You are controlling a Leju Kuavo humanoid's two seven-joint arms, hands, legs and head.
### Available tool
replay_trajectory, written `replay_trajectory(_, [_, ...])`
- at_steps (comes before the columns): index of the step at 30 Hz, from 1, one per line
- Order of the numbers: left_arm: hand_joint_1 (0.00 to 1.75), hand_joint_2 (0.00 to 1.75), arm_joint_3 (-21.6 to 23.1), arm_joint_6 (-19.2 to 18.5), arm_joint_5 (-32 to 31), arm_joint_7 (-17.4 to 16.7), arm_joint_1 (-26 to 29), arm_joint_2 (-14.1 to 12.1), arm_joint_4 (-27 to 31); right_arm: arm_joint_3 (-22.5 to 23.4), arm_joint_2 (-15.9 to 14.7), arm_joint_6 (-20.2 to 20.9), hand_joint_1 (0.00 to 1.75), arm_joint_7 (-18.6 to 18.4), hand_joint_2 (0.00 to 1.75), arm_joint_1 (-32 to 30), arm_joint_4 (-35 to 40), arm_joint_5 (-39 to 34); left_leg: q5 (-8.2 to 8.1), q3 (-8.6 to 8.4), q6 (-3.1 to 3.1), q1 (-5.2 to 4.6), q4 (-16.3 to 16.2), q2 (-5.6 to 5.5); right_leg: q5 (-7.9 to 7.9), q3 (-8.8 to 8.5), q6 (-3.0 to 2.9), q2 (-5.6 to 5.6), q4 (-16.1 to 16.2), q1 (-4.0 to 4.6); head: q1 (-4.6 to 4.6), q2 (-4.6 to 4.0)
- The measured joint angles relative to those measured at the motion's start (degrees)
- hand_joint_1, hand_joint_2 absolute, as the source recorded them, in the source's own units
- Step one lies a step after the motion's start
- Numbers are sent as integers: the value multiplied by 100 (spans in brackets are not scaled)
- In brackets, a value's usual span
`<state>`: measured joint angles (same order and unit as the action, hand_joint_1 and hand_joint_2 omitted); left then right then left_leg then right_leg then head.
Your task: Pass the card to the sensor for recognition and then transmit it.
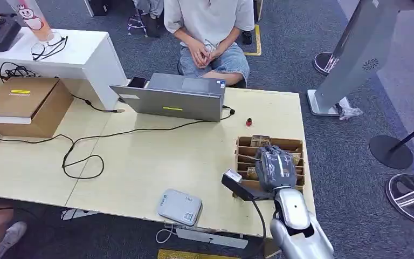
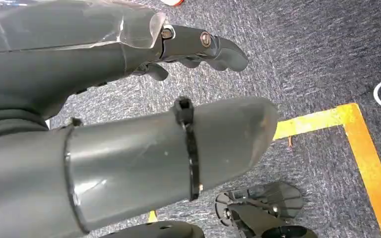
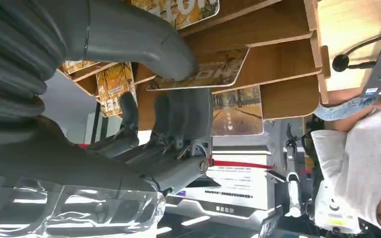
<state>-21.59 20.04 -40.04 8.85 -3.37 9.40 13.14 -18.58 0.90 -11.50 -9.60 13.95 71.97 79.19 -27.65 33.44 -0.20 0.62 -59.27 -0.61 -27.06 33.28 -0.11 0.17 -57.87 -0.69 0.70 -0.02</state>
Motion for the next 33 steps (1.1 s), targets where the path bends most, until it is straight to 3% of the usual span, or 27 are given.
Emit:
replay_trajectory(18, [0, 0, 0, 4, 13, -17, 1, 0, 0, -17, 0, -55, 166, 11, 175, 91, -114, -26, 0, 0, 0, 0, 0, 0, 0, 0, 0, 0, 0, 0, 0, 0])
replay_trajectory(33, [0, 0, 0, 4, 13, -15, 2, 0, 0, -44, 0, -201, 175, 61, 175, 100, -125, -103, 0, 0, 0, 0, 0, 0, 0, 0, 0, 0, 0, 0, 0, 0])
